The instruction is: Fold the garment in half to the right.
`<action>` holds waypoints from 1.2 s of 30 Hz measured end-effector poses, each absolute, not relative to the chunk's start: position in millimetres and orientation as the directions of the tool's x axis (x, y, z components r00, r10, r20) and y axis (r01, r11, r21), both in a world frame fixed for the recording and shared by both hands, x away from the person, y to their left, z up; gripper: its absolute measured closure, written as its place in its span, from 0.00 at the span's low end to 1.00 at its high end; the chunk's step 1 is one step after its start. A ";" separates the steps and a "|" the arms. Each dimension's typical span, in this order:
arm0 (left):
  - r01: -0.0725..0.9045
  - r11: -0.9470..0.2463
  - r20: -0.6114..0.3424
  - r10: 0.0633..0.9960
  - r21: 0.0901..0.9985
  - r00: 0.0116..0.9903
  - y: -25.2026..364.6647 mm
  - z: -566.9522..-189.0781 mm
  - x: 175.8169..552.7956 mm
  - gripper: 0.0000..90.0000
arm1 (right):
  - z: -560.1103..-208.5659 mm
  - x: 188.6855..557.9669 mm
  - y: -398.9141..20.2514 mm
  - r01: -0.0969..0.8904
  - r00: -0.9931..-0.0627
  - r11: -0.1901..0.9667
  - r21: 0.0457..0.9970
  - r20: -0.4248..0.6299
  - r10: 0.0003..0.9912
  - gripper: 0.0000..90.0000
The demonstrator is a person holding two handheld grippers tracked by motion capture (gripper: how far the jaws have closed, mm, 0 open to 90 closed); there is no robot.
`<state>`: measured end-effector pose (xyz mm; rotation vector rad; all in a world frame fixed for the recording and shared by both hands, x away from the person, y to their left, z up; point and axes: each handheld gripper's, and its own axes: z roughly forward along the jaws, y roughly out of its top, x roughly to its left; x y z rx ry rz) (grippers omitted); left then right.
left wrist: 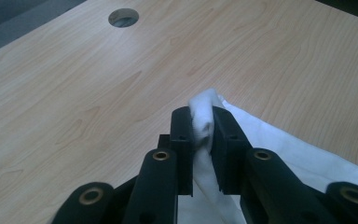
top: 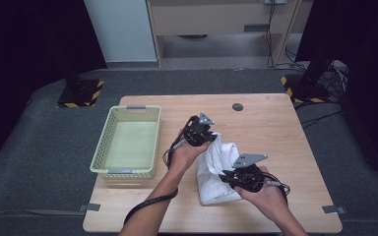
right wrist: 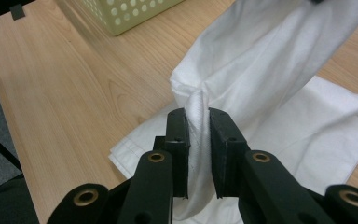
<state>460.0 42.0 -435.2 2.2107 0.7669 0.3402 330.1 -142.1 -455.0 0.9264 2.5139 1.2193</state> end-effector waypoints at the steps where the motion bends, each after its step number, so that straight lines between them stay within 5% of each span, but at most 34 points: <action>1: 0.419 -0.534 0.003 0.620 0.734 0.785 41.3 -435.9 459.9 0.89 | -455.8 329.7 -142.2 0.450 -0.784 0.466 0.762 0.088 0.614 0.88; 21: 0.431 -0.529 -0.007 0.626 0.731 0.780 30.7 -441.5 459.7 0.84 | -466.0 326.5 -147.6 0.455 -0.774 0.467 0.758 0.077 0.628 0.88; 29: 0.448 -0.477 -0.016 0.670 0.756 0.742 31.1 -434.3 457.3 0.54 | -470.6 326.7 -148.4 0.453 -0.772 0.477 0.753 0.063 0.633 0.88; 36: 0.448 -0.458 -0.011 0.689 0.768 0.724 40.5 -435.2 450.2 0.46 | -474.7 325.9 -152.1 0.467 -0.755 0.466 0.752 0.064 0.653 0.87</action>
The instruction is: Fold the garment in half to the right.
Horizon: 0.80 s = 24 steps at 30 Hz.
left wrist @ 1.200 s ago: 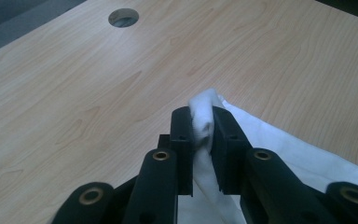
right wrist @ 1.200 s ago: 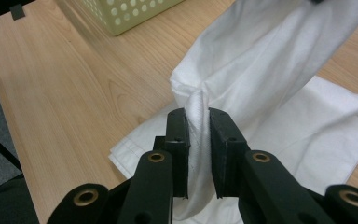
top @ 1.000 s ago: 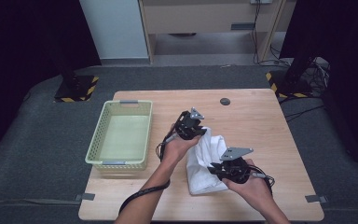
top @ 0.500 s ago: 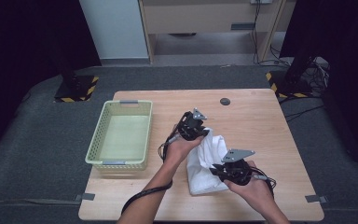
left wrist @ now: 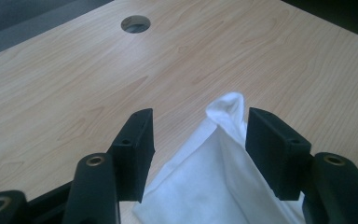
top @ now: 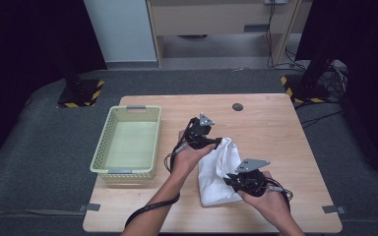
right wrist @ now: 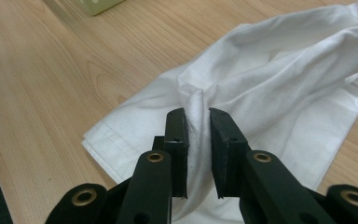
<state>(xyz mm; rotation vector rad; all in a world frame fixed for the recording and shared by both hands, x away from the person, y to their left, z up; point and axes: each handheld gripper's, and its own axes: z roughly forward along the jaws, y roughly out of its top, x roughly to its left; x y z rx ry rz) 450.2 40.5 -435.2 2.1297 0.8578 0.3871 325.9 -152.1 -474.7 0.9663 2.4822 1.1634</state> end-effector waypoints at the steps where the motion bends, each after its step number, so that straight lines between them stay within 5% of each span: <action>1: 0.450 -0.460 -0.009 0.691 0.766 0.722 42.7 -436.5 449.3 0.46 | -475.6 325.7 -152.5 0.472 -0.751 0.463 0.750 0.066 0.657 0.86; 24: 0.462 -0.487 0.000 0.688 0.741 0.726 53.1 -456.5 432.8 0.39 | -510.7 320.6 -195.0 0.611 -0.647 0.416 0.673 0.123 0.752 0.64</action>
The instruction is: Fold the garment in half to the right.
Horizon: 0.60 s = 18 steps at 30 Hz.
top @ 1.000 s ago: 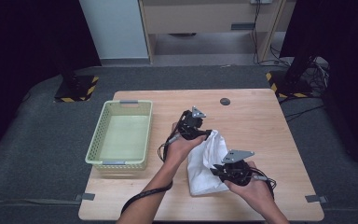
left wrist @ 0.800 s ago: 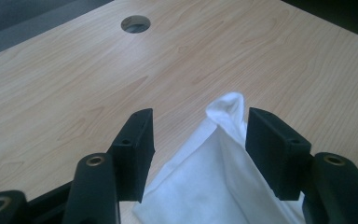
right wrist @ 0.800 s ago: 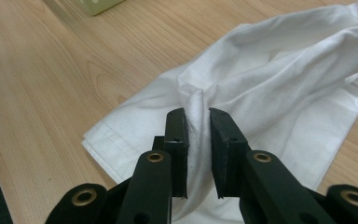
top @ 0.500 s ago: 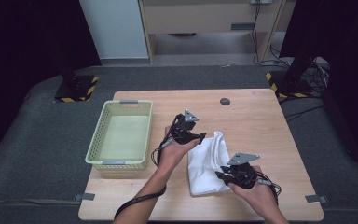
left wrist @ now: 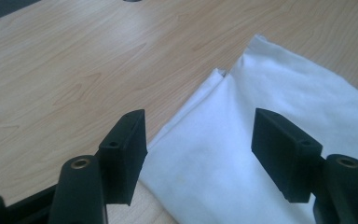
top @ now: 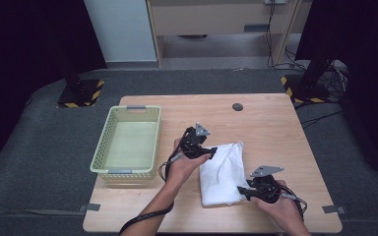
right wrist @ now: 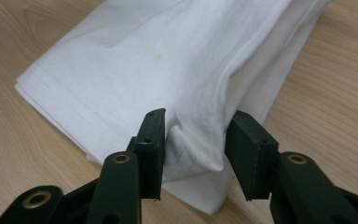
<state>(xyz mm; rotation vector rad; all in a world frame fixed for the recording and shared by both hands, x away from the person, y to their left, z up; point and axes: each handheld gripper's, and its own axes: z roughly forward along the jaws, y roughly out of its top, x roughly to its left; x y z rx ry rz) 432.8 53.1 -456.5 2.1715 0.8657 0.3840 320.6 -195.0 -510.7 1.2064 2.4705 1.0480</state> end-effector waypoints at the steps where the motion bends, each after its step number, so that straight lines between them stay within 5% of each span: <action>1: 0.463 -0.486 -0.001 0.689 0.741 0.725 53.9 -457.3 432.0 0.39 | -511.6 320.4 -196.3 0.614 -0.644 0.415 0.672 0.122 0.756 0.62; 18: 0.501 -0.452 -0.045 0.708 0.738 0.704 76.1 -482.6 404.3 0.34 | -511.8 324.0 -206.7 0.618 -0.643 0.433 0.656 0.105 0.759 0.42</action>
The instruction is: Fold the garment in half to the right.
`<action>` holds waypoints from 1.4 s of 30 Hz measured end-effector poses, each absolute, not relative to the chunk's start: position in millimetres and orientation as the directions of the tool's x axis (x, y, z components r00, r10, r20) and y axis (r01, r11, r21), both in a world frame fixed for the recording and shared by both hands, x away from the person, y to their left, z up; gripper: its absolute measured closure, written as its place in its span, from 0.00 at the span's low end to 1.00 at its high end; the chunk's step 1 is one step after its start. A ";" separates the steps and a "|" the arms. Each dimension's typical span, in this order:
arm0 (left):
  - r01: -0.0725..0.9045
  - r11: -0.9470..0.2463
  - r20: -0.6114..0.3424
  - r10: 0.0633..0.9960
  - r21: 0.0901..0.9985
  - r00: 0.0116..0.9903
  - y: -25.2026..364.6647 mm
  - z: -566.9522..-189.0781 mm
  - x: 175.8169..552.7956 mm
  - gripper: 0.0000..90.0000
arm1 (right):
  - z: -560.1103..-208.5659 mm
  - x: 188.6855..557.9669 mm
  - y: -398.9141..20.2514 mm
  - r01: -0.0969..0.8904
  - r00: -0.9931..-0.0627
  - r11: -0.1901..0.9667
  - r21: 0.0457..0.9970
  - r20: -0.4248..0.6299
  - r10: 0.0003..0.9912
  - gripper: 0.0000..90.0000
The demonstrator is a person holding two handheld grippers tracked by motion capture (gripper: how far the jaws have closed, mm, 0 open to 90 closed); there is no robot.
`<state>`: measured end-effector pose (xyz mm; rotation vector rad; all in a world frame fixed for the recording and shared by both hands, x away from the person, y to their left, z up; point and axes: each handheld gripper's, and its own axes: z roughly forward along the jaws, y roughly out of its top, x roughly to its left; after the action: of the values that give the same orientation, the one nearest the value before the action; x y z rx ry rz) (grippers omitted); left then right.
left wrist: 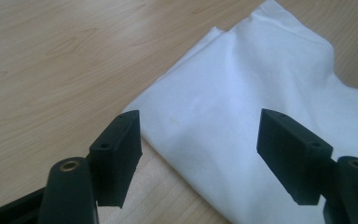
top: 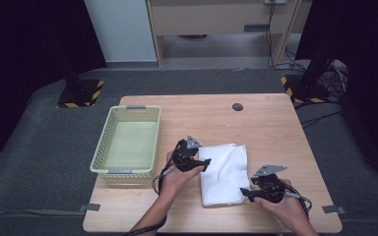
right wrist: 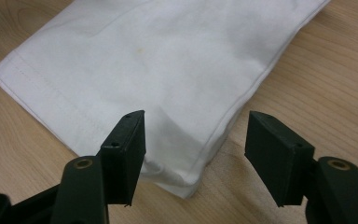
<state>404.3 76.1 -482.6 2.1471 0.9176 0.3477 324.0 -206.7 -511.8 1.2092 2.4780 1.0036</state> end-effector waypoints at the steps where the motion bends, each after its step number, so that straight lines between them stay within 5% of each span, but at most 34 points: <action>1: 0.503 -0.450 -0.048 0.709 0.738 0.704 76.4 -483.9 402.5 0.33 | -511.4 324.7 -206.9 0.617 -0.644 0.436 0.655 0.102 0.758 0.41; 18: 0.521 -0.442 -0.069 0.711 0.730 0.700 83.2 -498.3 384.4 0.31 | -493.7 337.5 -206.8 0.604 -0.653 0.448 0.660 0.087 0.752 0.28; 42: 0.528 -0.540 -0.011 0.692 0.655 0.722 71.5 -480.6 423.8 0.24 | -496.3 334.1 -198.1 0.582 -0.690 0.493 0.647 0.072 0.720 0.15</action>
<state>423.8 71.5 -480.6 2.2755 0.9199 0.3288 334.1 -198.1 -496.3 1.1187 2.5289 0.9765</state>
